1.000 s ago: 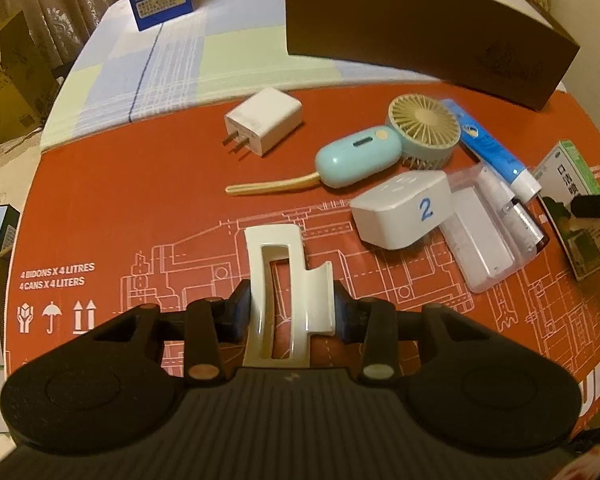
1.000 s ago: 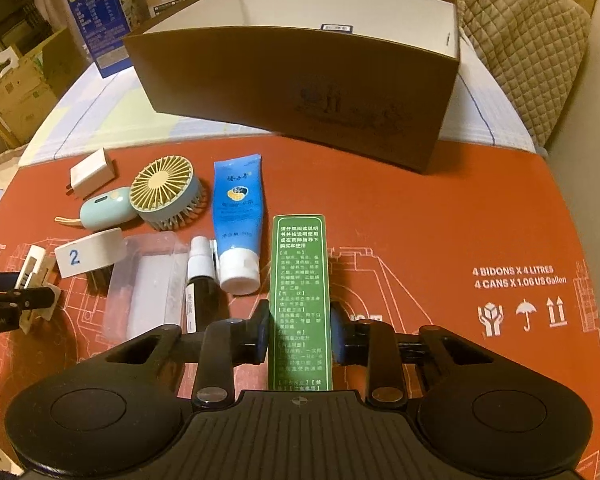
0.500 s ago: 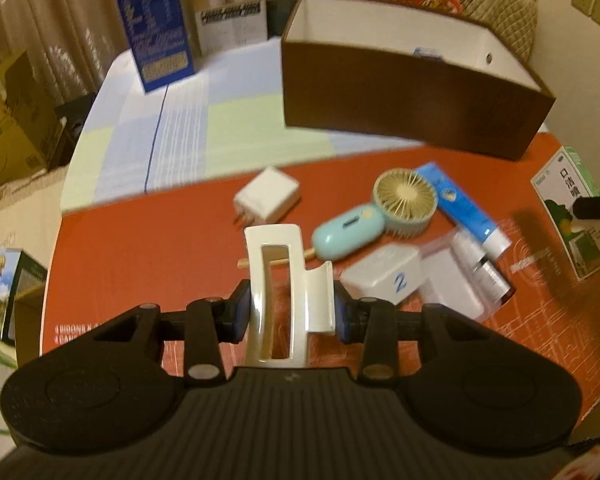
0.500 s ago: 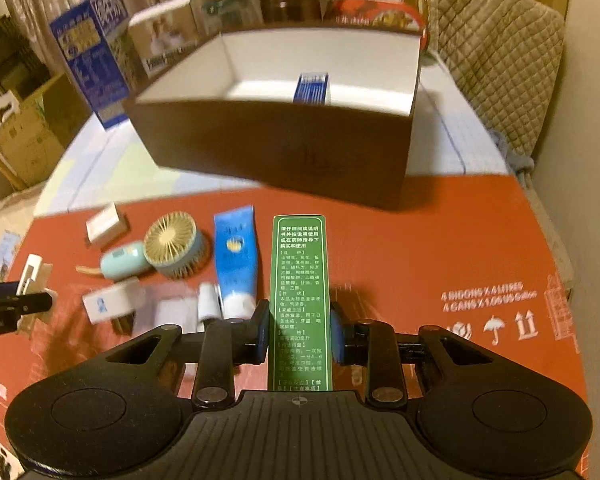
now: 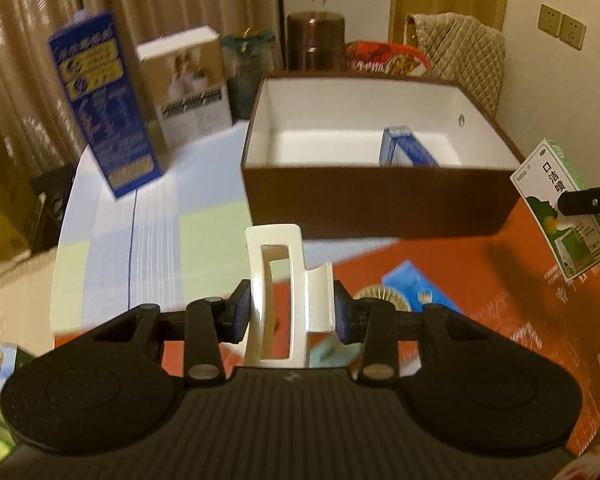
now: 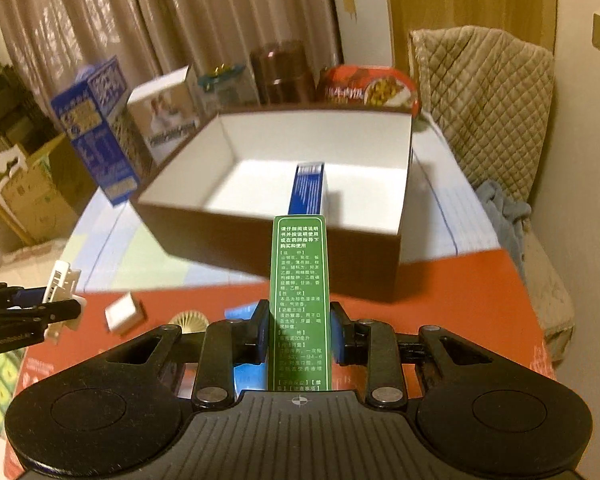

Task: Organize rigid objects
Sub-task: 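Lift the hair clip and green box into the cardboard box with both grippers, then open both grippers to drop the hair clip and green box inside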

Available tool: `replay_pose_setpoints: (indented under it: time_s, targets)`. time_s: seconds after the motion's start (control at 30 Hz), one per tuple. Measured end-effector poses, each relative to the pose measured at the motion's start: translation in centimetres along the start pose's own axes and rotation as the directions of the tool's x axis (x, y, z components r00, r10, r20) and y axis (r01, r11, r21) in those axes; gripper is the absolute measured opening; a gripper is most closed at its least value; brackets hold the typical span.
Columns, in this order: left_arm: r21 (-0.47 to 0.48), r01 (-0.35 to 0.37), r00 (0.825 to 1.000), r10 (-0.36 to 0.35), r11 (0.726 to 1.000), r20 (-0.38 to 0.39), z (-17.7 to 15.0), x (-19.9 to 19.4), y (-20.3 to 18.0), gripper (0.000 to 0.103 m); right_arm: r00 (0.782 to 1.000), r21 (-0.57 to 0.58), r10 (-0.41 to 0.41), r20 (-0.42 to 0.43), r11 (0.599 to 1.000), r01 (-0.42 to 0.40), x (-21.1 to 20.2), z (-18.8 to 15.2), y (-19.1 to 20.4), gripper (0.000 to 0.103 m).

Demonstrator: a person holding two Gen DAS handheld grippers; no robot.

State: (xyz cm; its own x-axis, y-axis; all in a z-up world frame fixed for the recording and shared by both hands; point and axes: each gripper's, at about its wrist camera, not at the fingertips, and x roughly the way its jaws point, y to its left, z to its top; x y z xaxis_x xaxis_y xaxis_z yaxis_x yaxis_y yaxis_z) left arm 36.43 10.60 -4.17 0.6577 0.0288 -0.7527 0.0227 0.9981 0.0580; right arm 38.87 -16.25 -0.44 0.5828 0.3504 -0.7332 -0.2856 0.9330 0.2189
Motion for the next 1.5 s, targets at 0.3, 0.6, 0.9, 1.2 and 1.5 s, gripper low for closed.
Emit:
replay_pose_setpoints:
  time_s: [0.3,0.6,0.9,1.2,1.5]
  targets:
    - [0.074,0.027,0.998,-0.031,0.997,0.057,6.8,2.8,-0.8,0.036,0.997,0.042,-0.013,0.072,0.999,0.010,0.9,5.5,-1.0,0.026]
    - [0.120,0.046,0.997,-0.053,0.992,0.053,12.5,7.3,-1.4,0.036,0.990,0.079,-0.084,0.114,0.994,0.075,3.8,10.7,-2.2,0.026]
    - [0.148,0.061,0.998,-0.060,0.987,-0.015,15.1,13.0,-1.6,0.036,0.988,0.113,-0.143,0.059,0.984,0.135,8.9,12.2,-3.1,0.026]
    - [0.160,0.075,0.993,-0.059,0.984,-0.102,14.6,17.8,-1.6,0.036,0.981,0.137,-0.187,-0.054,0.972,0.192,14.4,11.2,-4.0,0.026]
    - [0.169,0.088,0.988,-0.064,0.982,-0.138,14.2,19.8,-1.7,0.036,0.975,0.142,-0.195,-0.103,0.968,0.208,16.5,10.3,-4.5,0.026]
